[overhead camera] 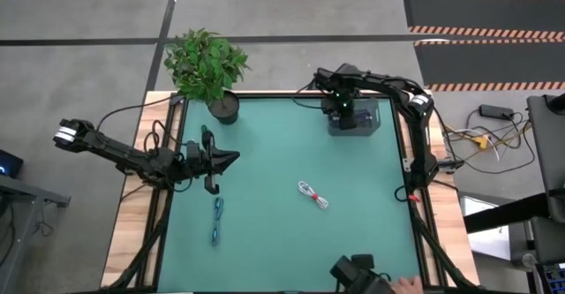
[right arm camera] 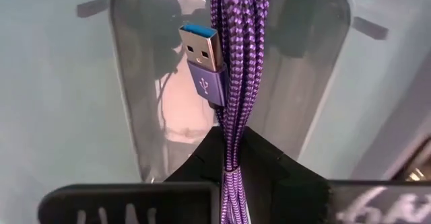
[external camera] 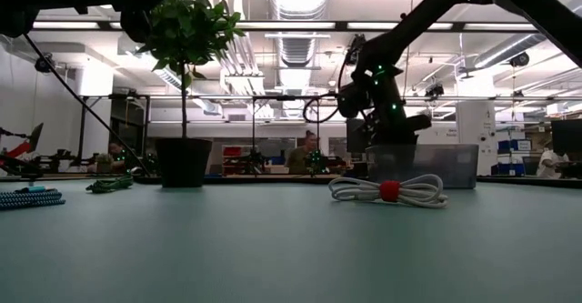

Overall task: Pick and place USB-C Cables
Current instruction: Put the purple charger cable into the black bin

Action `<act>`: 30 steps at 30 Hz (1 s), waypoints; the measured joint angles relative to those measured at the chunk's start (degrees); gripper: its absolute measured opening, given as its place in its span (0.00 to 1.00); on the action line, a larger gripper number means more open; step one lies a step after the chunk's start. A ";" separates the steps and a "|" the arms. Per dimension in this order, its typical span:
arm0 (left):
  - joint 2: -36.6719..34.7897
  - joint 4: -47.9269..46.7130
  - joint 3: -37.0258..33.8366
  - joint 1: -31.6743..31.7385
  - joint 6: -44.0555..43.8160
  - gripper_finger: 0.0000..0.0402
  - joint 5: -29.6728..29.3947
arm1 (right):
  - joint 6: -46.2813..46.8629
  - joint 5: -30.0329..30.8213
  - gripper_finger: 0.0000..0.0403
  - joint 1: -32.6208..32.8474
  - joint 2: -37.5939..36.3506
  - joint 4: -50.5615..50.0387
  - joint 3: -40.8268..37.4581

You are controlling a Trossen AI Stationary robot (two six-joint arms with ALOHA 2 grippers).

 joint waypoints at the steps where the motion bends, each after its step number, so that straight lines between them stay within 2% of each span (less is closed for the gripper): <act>1: 0.00 0.00 0.00 0.00 0.00 0.00 0.00 | -0.01 0.06 0.04 0.01 0.32 0.19 0.00; 20: 0.00 0.00 0.00 0.00 0.00 0.00 0.00 | -1.03 0.42 0.05 0.01 2.17 2.30 -0.24; 30: 0.00 0.00 0.00 0.00 0.00 0.00 0.00 | -1.01 1.21 0.18 0.00 2.17 2.23 -0.26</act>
